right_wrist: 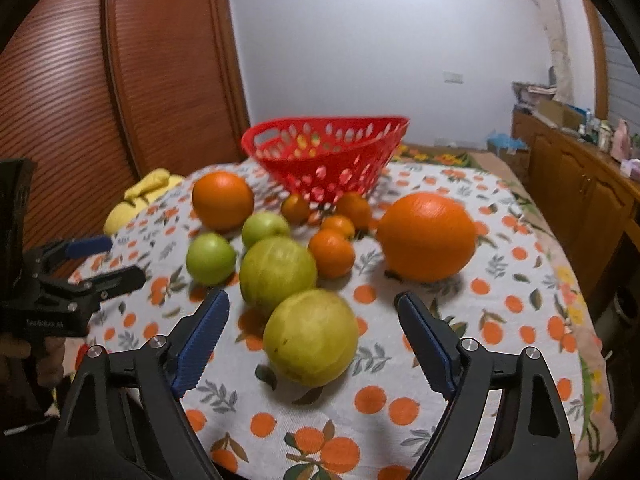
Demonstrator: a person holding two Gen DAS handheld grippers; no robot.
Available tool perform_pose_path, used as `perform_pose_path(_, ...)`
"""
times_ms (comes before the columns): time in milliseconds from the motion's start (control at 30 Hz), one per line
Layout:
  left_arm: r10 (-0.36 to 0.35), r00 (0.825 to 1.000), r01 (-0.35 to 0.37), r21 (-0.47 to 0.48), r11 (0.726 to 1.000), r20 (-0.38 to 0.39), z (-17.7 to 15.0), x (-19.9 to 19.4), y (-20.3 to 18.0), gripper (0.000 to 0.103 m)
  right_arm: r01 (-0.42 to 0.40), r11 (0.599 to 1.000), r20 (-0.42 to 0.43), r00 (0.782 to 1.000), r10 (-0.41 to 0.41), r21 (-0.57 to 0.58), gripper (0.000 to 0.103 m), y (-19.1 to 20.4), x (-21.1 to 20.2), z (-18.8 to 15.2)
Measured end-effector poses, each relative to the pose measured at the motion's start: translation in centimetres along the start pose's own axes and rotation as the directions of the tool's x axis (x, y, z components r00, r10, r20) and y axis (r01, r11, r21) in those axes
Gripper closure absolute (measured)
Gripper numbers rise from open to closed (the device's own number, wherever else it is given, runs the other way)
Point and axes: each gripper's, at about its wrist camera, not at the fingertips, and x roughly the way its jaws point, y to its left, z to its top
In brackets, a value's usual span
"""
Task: Organize fruits
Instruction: 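Move the right tool to the large yellow-green pomelo while the left tool approaches a green apple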
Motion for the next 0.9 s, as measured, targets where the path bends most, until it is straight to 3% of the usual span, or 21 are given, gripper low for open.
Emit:
perform_pose_path(500,-0.062,0.995,0.062,0.000,0.998,-0.077,0.5,3.2,0.1,0.003,-0.056,0.998,-0.129,0.990,0.054,-0.005,0.032,-0.3,3.5,-1.1)
perform_pose_path(700,-0.099,0.990,0.099,-0.006,0.995,-0.103,1.3,4.8,-0.1,0.011,-0.061,0.998,-0.152,0.986,0.062,0.013,0.036,-0.9,4.2,-1.2)
perform_pose_path(900,-0.146,0.983,0.146,-0.009,0.989,-0.114,2.1,6.0,-0.5,0.027,-0.079,0.997,-0.153,0.985,0.078,0.002,0.039,-0.9,4.0,-1.0)
